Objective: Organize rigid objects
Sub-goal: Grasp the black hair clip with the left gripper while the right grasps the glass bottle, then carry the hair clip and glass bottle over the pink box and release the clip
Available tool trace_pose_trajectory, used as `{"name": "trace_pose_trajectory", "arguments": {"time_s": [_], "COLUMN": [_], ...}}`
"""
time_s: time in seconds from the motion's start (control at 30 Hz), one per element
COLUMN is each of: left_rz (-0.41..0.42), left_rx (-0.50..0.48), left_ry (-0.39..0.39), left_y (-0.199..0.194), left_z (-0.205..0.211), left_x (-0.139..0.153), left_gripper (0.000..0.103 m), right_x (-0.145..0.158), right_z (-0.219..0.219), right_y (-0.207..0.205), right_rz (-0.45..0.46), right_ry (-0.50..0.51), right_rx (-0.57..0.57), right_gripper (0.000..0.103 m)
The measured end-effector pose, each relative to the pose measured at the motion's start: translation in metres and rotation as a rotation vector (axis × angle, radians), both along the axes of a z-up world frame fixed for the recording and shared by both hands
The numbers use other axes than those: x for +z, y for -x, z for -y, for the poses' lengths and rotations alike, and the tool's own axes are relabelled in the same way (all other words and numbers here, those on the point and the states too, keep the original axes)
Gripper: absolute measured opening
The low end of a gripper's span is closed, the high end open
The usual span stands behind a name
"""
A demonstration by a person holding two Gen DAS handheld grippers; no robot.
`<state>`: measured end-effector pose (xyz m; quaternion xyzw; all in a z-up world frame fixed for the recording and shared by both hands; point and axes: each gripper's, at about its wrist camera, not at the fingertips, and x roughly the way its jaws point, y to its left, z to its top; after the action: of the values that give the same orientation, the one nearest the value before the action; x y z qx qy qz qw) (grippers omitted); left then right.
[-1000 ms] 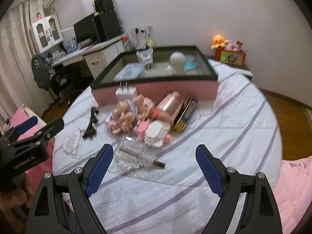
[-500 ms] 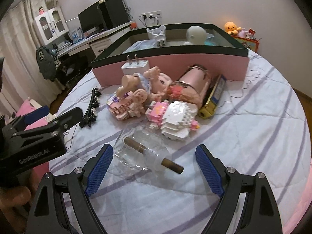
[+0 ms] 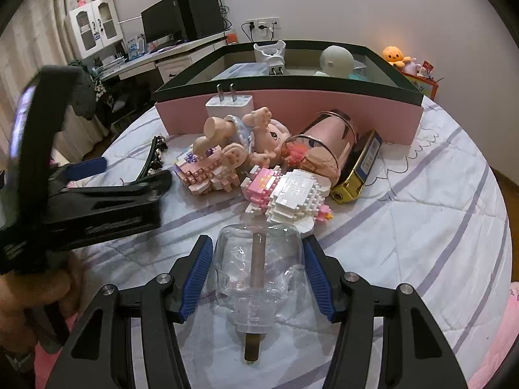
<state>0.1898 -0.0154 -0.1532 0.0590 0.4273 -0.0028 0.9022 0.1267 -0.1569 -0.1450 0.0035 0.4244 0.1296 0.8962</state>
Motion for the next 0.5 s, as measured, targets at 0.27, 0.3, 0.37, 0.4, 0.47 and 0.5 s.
{"name": "trace_pose_trajectory", "arguments": {"time_s": [0.27,0.3,0.37,0.4,0.47,0.5], "left_rz": [0.008,0.009,0.009,0.009,0.014,0.017], "left_rx": [-0.063,-0.063,-0.067,-0.068,-0.072,-0.073], "left_ry": [0.101,0.117,0.143,0.151,0.161,0.168], "left_y": [0.005,0.007,0.01,0.012,0.017,0.018], "left_z": [0.002,0.0,-0.003,-0.005,-0.006,-0.007], "left_x": [0.006,0.006,0.008,0.009,0.012,0.013], "left_gripper": [0.025,0.025,0.025,0.025,0.025,0.025], "right_x": [0.003,0.004,0.006,0.008,0.012,0.013], "right_z": [0.008,0.009,0.011,0.012,0.015,0.015], "right_y": [0.004,0.005,0.005,0.006,0.007,0.007], "right_rz": [-0.003,-0.003,0.0,0.003,0.012,0.013], "right_ry": [-0.005,-0.007,-0.013,-0.015,-0.022,-0.029], "right_rx": [0.003,0.002,0.001,-0.001,-0.006,-0.007], "right_gripper": [0.051,0.051,0.051,0.051,0.051,0.051]}}
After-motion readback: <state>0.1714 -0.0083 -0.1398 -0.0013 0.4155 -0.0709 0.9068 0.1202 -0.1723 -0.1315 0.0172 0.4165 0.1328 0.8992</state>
